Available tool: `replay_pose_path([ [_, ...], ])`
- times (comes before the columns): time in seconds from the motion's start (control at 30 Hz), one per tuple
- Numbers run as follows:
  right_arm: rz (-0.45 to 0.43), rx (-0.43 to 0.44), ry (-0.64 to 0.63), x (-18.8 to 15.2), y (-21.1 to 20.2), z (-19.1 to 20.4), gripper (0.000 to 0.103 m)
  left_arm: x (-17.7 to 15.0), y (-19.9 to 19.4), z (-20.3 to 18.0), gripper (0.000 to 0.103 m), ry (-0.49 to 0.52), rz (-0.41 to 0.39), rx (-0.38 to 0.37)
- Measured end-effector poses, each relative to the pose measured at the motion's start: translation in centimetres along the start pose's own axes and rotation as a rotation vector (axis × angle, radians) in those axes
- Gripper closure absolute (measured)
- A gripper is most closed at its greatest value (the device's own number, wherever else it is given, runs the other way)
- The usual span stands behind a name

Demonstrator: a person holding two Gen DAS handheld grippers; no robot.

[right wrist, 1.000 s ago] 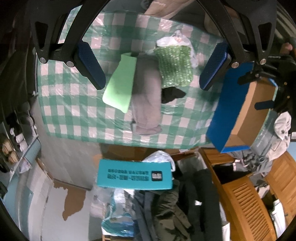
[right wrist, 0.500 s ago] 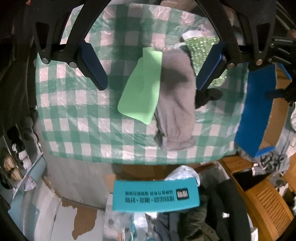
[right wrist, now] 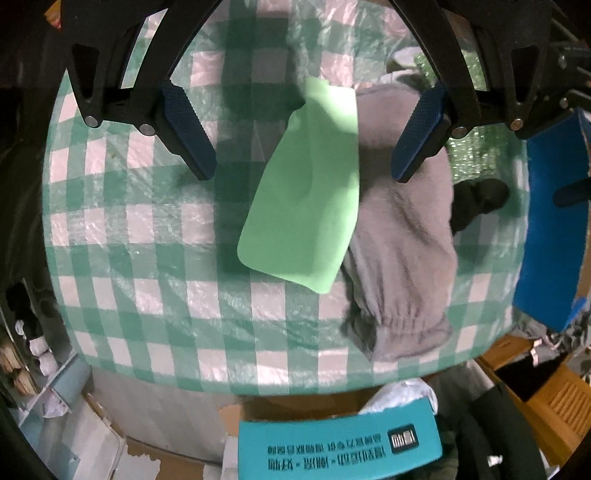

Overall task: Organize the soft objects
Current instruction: 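Grasp the light green insole with the right tool while the left tool approaches the green mesh pad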

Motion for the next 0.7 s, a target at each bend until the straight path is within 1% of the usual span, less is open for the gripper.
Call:
replay_pose_path([
  [0.1, 0.026, 0.014, -0.001, 0.1, 1.1, 0.1, 0.012, 0.4, 0.5, -0.4, 0.017, 0.012, 0.008, 0.005],
  [0.27, 0.061, 0.024, -0.005, 0.1, 2.3, 0.2, 0.021, 0.6, 1.1, -0.6, 0.016, 0.017, 0.023, -0.016],
  [0.37, 0.077, 0.029, -0.012, -0.1, 2.7, 0.0, 0.031, 0.6, 1.0, -0.8, 0.017, 0.024, 0.022, -0.027],
  [0.4, 0.086, 0.030, -0.013, -0.2, 2.9, -0.1, 0.037, 0.5, 0.9, -0.9, 0.017, 0.027, 0.020, -0.027],
  [0.43, 0.091, 0.041, -0.013, -0.3, 3.0, -0.2, 0.047, 0.5, 0.9, -1.0, 0.017, 0.032, 0.017, -0.026],
  [0.47, 0.095, 0.060, -0.009, -0.5, 3.0, -0.6, 0.053, 0.6, 0.9, -1.1, 0.017, 0.037, 0.015, -0.023],
  [0.53, 0.103, 0.092, -0.004, -0.6, 3.1, -0.9, 0.070, 0.5, 0.8, -1.2, 0.017, 0.043, 0.013, -0.022],
  [0.6, 0.099, 0.099, -0.004, -0.9, 2.8, -1.2, 0.077, 0.5, 0.8, -1.5, 0.017, 0.050, 0.011, -0.021],
  [0.67, 0.094, 0.081, -0.010, -1.4, 2.5, -1.6, 0.081, 0.4, 0.8, -1.7, 0.017, 0.056, 0.011, -0.018],
  [0.7, 0.096, 0.079, -0.011, -1.5, 2.3, -1.7, 0.088, 0.3, 0.8, -1.8, 0.017, 0.057, 0.010, -0.021],
])
Point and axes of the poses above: each gripper's, at about its wrist camera, not at the fingertips, and y roughly the way its jaws point, z to its left, x to its top, the point moved 1 cm from there along y, roughly the way its jaws point, and after that the axes turned 1 degree about z, right-handed, at the moved point
